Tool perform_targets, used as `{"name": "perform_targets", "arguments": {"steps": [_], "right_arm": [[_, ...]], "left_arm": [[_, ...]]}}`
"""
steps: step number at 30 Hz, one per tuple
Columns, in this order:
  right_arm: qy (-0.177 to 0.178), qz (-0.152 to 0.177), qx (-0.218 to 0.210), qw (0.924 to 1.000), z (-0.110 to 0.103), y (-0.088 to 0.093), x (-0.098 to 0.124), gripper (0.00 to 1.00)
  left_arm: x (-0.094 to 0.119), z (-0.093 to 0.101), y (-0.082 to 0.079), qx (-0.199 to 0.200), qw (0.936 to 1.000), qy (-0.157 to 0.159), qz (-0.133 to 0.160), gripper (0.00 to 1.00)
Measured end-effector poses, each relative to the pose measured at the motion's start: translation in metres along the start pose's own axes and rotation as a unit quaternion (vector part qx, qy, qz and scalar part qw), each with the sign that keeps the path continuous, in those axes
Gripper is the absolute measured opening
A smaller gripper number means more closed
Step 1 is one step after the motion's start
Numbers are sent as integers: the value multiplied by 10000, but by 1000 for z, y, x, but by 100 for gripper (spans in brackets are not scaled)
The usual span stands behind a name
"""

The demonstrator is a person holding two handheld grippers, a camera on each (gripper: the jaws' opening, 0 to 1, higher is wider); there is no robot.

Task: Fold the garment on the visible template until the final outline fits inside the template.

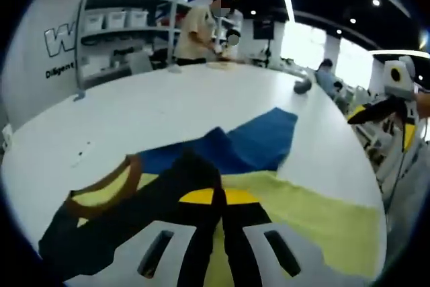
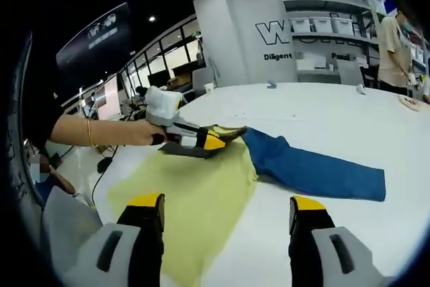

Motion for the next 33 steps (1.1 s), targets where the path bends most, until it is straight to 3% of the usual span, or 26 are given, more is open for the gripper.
{"name": "perform_targets", "arguments": {"steps": [4, 10, 14, 17, 19, 24, 29, 33], "right_arm": [[42, -59, -34, 10000, 2, 4, 2, 74], [168, -113, -67, 9998, 12, 8, 6, 75], [305, -146, 22, 9994, 11, 3, 10, 74], [346, -93, -33, 9994, 22, 5, 10, 74], [371, -22, -73, 9993, 25, 4, 10, 74], [641, -8, -134, 9979, 43, 3, 14, 70], [915, 111, -229, 9955, 62, -3, 19, 69], [1124, 72, -204, 9934, 78, -2, 23, 67]], "left_arm": [[-5, 13, 2, -9, 9999, 77, -116, 1], [-6, 25, -4, 227, 9996, 162, 54, 9], [-3, 45, -7, 182, 9988, 442, 97, 15], [1, 54, -7, 80, 9979, 632, 116, 21], [10, 60, -3, -184, 9975, 673, 61, 26], [36, 66, 1, -433, 9982, 399, 106, 40], [68, 60, 23, -523, 9986, 4, 33, 61], [94, 52, 35, -574, 9974, -426, 30, 65]]}}
Point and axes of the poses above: the point that each gripper's makers call its tool centre point, and the gripper's own axes: x roughly backward along the fingers, z roughly to its right, y roughly out of its underside, the point moved 1 cm from there along x, roughly backward along the fingers, and after that the axes turned 6 degrees about -y, right-handed, at the moved point
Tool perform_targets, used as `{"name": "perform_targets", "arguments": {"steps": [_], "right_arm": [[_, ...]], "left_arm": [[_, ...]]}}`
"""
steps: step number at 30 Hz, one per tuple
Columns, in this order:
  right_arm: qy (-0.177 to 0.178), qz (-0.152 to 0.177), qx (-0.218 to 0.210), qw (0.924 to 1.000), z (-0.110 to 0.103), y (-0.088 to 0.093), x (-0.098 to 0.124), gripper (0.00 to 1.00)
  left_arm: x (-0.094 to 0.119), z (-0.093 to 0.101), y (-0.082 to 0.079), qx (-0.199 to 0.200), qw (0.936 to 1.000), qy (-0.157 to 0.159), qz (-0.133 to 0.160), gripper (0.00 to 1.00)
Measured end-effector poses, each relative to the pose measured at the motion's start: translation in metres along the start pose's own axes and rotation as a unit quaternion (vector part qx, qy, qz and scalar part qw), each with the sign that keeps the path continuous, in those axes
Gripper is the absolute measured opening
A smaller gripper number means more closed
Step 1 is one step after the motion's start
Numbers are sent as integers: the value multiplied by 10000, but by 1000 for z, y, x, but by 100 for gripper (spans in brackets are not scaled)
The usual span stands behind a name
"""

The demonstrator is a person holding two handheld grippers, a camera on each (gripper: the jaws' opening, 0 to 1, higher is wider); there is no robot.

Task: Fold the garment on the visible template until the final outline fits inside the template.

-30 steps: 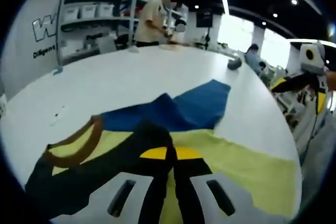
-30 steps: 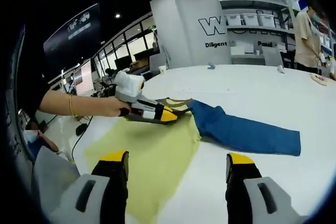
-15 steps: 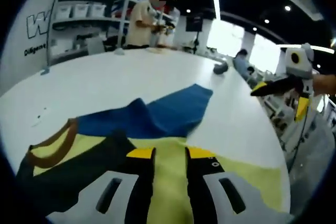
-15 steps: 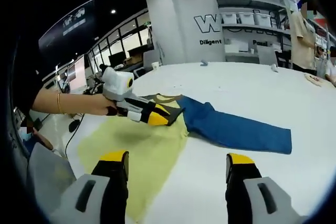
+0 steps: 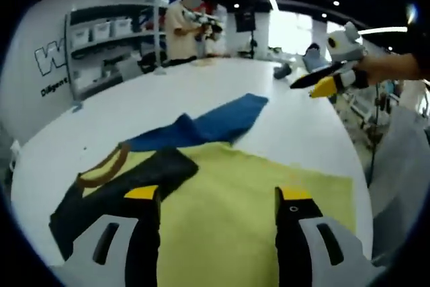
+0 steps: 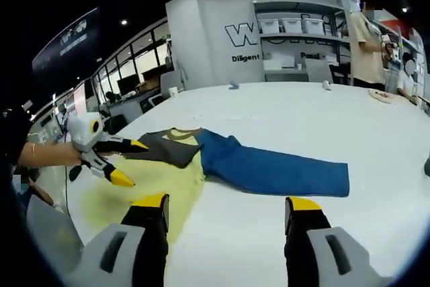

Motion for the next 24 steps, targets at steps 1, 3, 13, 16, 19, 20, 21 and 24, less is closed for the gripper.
{"name": "perform_targets", "arguments": {"steps": [1, 3, 13, 16, 19, 20, 21, 24], "right_arm": [[68, -10, -6, 10000, 6, -1, 0, 66], [202, 8, -43, 9998, 17, 0, -1, 65], [964, -364, -107, 9946, 73, 4, 2, 52], [1063, -370, -134, 9936, 90, 4, -6, 51], [1168, -447, -220, 9919, 107, 4, -15, 49], [1228, -509, -228, 9909, 117, 6, -16, 49], [1266, -523, -258, 9902, 121, 7, -17, 49], [1452, -466, -560, 9867, 133, 6, -15, 48]], "left_arm": [[3, -2, 2, 24, 10000, -51, -1, 66], [19, -8, 9, 243, 9993, -271, 41, 68], [70, 10, 7, 229, 9991, -233, 252, 96], [87, 13, 11, 178, 9991, -298, 233, 99], [107, 6, 23, 782, 9942, -633, 384, 99], [108, 5, 25, 823, 9937, -658, 371, 99], [112, 7, 28, 835, 9938, -653, 342, 99], [121, 7, 34, 804, 9937, -737, 265, 99]]}}
Point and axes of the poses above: the point that each gripper's makers call its tool centre point, and the gripper's own axes: x roughly backward along the fingers, z roughly to its right, y roughly out of its underside, the point moved 1 cm from there along x, roughly backward along the fingers, and after that the axes turned 6 degrees about -y, right-handed, at the moved point
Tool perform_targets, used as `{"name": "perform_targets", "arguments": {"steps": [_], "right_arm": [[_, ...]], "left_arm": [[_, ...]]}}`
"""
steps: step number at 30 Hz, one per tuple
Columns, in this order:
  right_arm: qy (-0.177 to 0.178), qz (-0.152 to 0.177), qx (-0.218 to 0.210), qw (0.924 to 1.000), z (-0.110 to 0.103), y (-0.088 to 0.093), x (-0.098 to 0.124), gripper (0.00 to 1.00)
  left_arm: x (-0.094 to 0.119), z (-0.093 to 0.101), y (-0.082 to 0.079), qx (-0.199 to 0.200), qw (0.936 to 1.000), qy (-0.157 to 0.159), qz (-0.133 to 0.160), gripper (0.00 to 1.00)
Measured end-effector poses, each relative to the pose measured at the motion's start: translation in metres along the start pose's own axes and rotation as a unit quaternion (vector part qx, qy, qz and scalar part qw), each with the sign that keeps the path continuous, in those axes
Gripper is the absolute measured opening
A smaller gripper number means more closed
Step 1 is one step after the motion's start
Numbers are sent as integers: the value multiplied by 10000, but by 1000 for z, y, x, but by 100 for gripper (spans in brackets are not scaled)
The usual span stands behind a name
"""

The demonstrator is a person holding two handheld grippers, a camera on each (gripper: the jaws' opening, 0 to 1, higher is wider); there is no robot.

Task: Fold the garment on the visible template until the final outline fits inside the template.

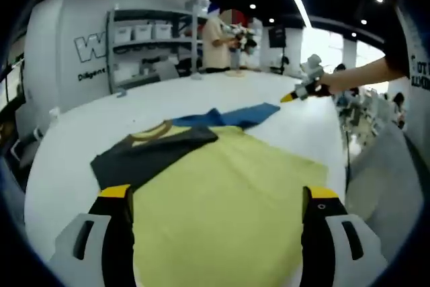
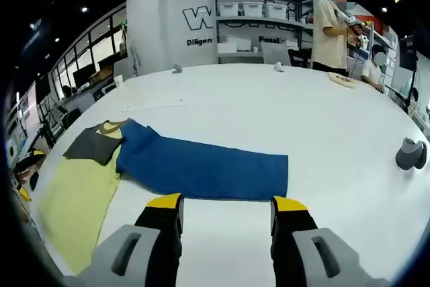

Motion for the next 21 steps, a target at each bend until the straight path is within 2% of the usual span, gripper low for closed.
{"name": "perform_targets", "arguments": {"steps": [2, 5, 7, 12, 14, 17, 20, 21], "right_arm": [[49, -6, -23, 10000, 7, 3, -5, 46], [77, -108, -380, 9992, 20, 12, -15, 45], [107, -57, -510, 9986, 22, 13, -20, 44], [285, -206, -523, 9980, 39, 15, -33, 41], [476, -360, -501, 9970, 47, 18, -38, 36], [553, -428, -421, 9967, 60, 12, -49, 26], [510, -667, -319, 9960, 54, 19, -53, 20], [545, -824, -52, 9951, 56, 22, -52, 19]], "left_arm": [[5, -6, 4, 8, 10000, -30, -22, 99], [11, -9, 7, 82, 9999, -89, -38, 99], [15, -15, 13, 326, 9993, -165, -42, 99], [24, -29, 21, 626, 9973, -394, 20, 99], [30, -33, 24, 648, 9968, -458, 14, 98], [32, -37, 33, 720, 9957, -573, -113, 97], [35, -40, 39, 724, 9952, -627, -186, 96], [36, -41, 40, 734, 9951, -639, -190, 95]]}}
Point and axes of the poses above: the point that each gripper's makers call its tool centre point, and the gripper's own axes: x roughly backward along the fingers, z roughly to its right, y roughly out of its underside, the point moved 1 cm from there along x, roughly backward along the fingers, and after that the axes turned 6 degrees about -y, right-handed, at the moved point
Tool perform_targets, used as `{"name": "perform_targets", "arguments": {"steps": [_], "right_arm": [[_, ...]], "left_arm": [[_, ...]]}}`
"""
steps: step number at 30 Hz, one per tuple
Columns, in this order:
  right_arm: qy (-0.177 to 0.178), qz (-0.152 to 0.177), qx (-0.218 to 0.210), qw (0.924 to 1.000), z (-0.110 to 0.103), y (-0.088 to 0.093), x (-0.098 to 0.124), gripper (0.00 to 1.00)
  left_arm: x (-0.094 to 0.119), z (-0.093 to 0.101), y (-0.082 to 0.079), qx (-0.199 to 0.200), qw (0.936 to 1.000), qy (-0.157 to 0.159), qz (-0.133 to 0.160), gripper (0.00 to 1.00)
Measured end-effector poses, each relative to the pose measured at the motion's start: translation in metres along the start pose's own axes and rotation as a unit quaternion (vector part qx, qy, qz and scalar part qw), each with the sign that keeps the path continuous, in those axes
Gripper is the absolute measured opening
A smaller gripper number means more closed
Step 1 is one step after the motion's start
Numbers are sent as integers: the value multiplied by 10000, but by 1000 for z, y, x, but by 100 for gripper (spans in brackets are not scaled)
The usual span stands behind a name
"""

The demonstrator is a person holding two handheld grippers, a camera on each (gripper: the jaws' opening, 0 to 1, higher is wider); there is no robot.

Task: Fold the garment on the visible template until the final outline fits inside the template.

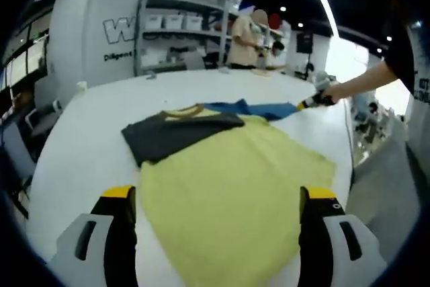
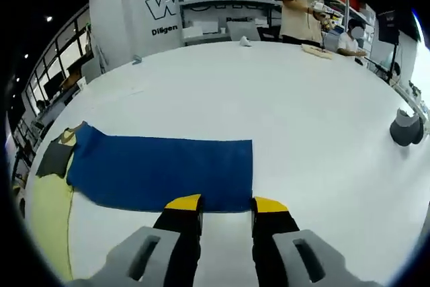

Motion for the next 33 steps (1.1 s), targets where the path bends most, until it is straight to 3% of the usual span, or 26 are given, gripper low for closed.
{"name": "perform_targets", "arguments": {"steps": [2, 6, 7, 10, 14, 18, 20, 22, 23, 28, 31, 33], "right_arm": [[39, -67, 214, 9997, 0, 1, -1, 17], [133, 3, 20, 9999, 7, -6, -6, 6], [151, 12, 42, 9999, 1, 0, 6, 4], [119, -17, -29, 9999, 1, 0, 9, 0], [117, 140, 58, 9998, 12, -17, 1, 0], [183, 304, 298, 9989, 12, -29, 11, 0], [194, 410, 583, 9973, 8, -50, 13, 0], [224, 494, 797, 9953, 4, -56, 22, 0], [247, 583, 957, 9934, 5, -67, 24, 0], [80, 1204, 1040, 9872, -13, -115, 37, 0], [-127, 1510, 1237, 9807, -43, -142, 49, 0], [-208, 1640, 1699, 9715, -58, -159, 54, 0]], "left_arm": [[2, -2, 2, 16, 10000, -9, -3, 94], [2, -1, 1, -2, 10000, -25, -30, 94], [2, -1, 1, 25, 10000, -24, -17, 94], [2, -2, 2, 28, 10000, -26, -39, 93], [1, -1, -1, 189, 9998, -29, 49, 93], [1, 0, -2, 12, 10000, -18, 2, 93], [0, -1, -2, -20, 10000, -4, -8, 93], [0, -3, -4, 66, 10000, 3, 52, 93], [-1, -4, -5, 121, 9999, -9, 87, 93], [-2, -2, -8, 155, 9998, 2, 91, 93], [-3, -2, -11, 96, 9999, 49, 89, 92], [-2, -1, -11, 80, 9999, 99, 74, 91]]}}
Point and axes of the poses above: the point that each gripper's makers call its tool centre point, and the gripper's own axes: x roughly backward along the fingers, z roughly to its right, y roughly out of its underside, the point moved 1 cm from there along x, roughly backward along the fingers, and after that the axes turned 6 degrees about -y, right-handed, at the moved point
